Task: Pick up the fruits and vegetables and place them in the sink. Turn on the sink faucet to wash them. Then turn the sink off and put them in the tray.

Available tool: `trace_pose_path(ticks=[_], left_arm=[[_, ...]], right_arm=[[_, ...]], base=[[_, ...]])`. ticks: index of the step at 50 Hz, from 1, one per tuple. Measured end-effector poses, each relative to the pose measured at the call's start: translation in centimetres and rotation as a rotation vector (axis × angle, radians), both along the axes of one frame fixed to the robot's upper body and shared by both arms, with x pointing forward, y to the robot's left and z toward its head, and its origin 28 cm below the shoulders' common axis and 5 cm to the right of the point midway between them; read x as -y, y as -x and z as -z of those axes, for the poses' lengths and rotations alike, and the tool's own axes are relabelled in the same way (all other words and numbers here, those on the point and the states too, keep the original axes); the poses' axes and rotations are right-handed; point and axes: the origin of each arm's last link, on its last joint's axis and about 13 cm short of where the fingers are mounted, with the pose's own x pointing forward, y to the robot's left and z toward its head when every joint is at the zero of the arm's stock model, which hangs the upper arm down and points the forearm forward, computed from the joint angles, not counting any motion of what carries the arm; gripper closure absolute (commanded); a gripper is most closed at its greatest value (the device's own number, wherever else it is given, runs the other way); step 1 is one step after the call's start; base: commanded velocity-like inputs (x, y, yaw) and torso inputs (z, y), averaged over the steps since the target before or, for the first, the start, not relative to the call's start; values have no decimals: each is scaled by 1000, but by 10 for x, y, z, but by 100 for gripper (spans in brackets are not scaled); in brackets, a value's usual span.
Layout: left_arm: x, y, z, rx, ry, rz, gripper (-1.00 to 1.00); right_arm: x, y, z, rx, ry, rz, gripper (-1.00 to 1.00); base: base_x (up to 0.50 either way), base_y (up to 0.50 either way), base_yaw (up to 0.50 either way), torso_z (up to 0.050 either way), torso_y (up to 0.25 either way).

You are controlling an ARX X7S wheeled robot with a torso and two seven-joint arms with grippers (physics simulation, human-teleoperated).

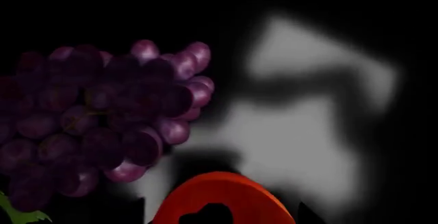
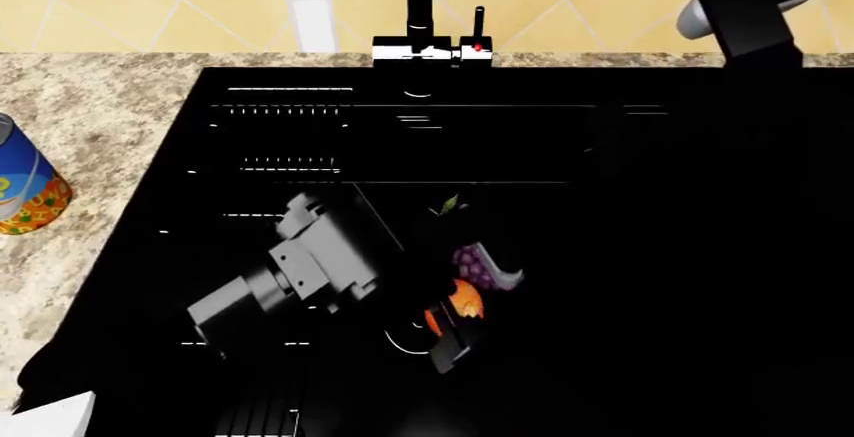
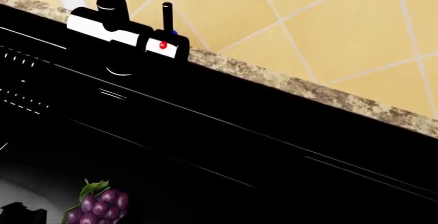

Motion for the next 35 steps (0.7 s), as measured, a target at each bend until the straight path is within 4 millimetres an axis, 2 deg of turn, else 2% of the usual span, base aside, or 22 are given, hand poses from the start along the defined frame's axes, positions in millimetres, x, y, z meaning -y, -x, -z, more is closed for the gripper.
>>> trace_pose_path(ticks=[7, 8, 26, 30, 35], left_arm=[[0, 1, 0, 14, -9, 16, -100], [0, 1, 0, 16, -10, 18, 100], [-3, 7, 1, 70, -36, 65, 100], [-4, 13, -8, 72, -2, 77, 100], [-5, 18, -32, 101, 56, 85, 100]], right_arm=[[0, -1, 2, -3, -3, -2, -100], [0, -1, 2, -4, -3, -2, -100], [0, 0, 3, 0, -11, -2, -100], [0, 0, 2, 3, -14, -3, -100], [0, 0, 2, 8, -17, -5, -100]], base=[[0, 0, 0, -3, -5], [0, 0, 0, 0, 0], [-1, 0, 0, -1, -2], [0, 0, 0, 0, 0], [0, 0, 0, 0, 0]])
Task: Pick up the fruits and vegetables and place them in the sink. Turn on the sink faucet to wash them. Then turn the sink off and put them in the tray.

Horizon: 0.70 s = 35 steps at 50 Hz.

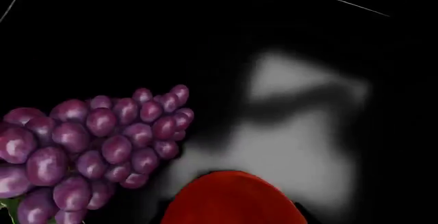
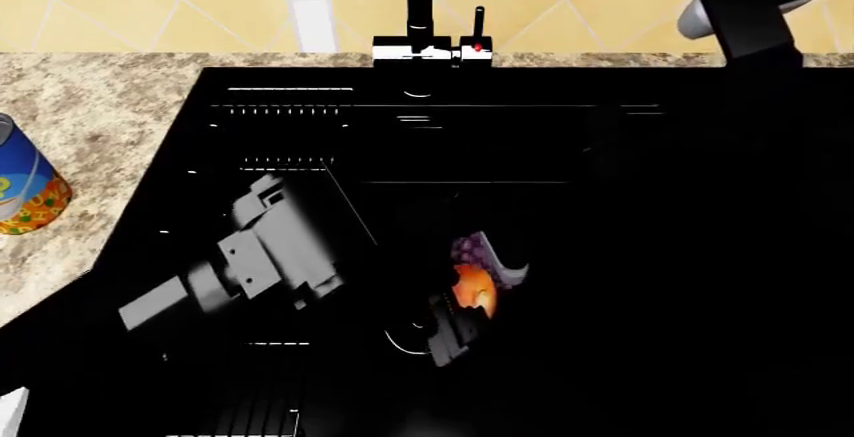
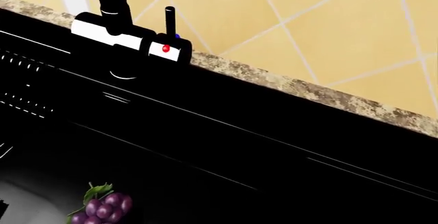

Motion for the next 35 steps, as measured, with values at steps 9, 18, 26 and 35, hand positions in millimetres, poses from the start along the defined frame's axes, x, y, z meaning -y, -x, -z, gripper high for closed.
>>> trace_pose_path(ticks=[9, 18, 26, 35], left_arm=[[-6, 8, -43, 59, 83, 5, 100], [-18, 12, -79, 126, 137, -24, 100], [-32, 12, -99, 185, 182, -98, 100], [-57, 5, -109, 303, 270, -248, 100]], right_arm=[[-1, 2, -3, 10, -2, -4, -100], [-2, 3, -7, 22, -4, -15, -100], [-4, 4, -10, 29, -2, -26, -100], [-9, 5, -15, 38, 2, -41, -100]], base=[[-3, 0, 0, 0, 232], [-1, 0, 0, 0, 56], [0, 0, 0, 0, 0], [0, 0, 0, 0, 0]])
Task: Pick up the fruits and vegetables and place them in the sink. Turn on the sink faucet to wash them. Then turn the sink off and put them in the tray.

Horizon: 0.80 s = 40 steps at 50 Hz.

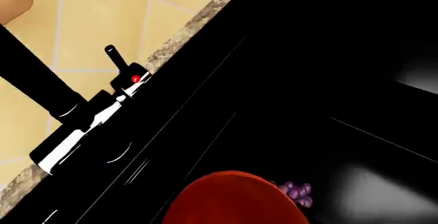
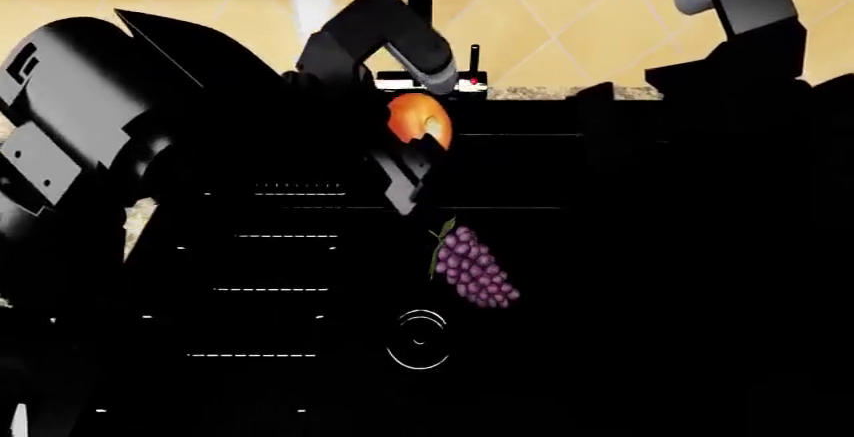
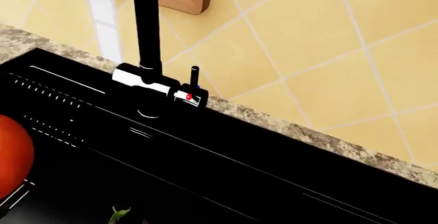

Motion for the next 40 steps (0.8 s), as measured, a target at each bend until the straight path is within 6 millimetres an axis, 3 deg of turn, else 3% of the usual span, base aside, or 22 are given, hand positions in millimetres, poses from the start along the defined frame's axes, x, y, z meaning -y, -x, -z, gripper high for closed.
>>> trace_pose_path(ticks=[23, 40], left_arm=[[-41, -11, 2, 168, 175, -301, 100], [-63, -19, 1, 260, 248, -477, 100]], right_arm=[[-8, 2, -5, 1, 13, -34, -100], [-24, -9, 9, -114, 18, -153, -100]], base=[[0, 0, 0, 0, 0], [0, 0, 0, 0, 0]])
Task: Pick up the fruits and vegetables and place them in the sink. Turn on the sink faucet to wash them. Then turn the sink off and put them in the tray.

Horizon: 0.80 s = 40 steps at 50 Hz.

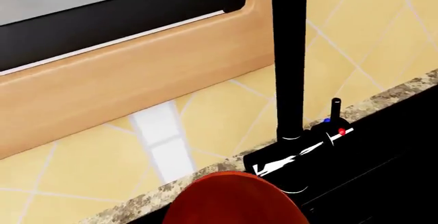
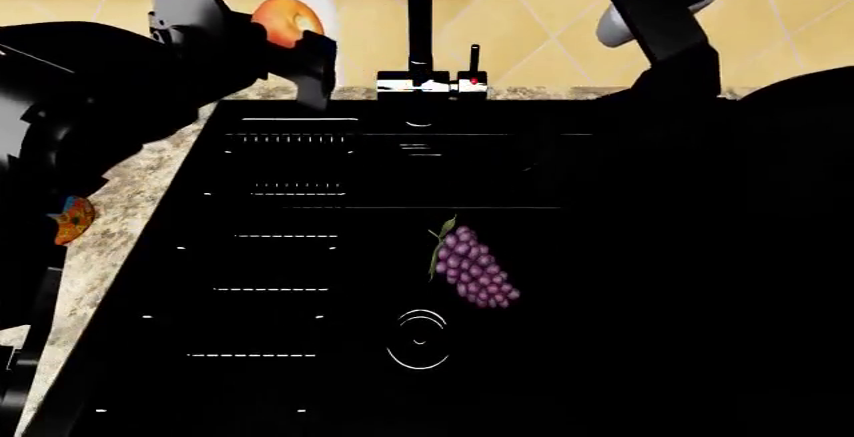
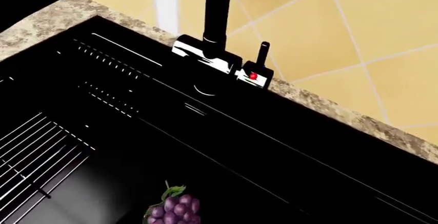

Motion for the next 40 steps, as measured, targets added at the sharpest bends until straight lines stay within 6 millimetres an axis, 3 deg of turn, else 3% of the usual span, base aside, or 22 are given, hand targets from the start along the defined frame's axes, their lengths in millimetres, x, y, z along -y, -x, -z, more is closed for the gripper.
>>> trace_pose_path(ticks=[28, 40], left_arm=[[-9, -3, -7, 65, 50, -75, 100], [-12, -3, -7, 74, 60, -87, 100]], right_arm=[[-23, -77, 47, -262, 101, -191, -100], [-23, -95, 64, -321, 145, -212, -100]], base=[[0, 0, 0, 0, 0], [0, 0, 0, 0, 0]])
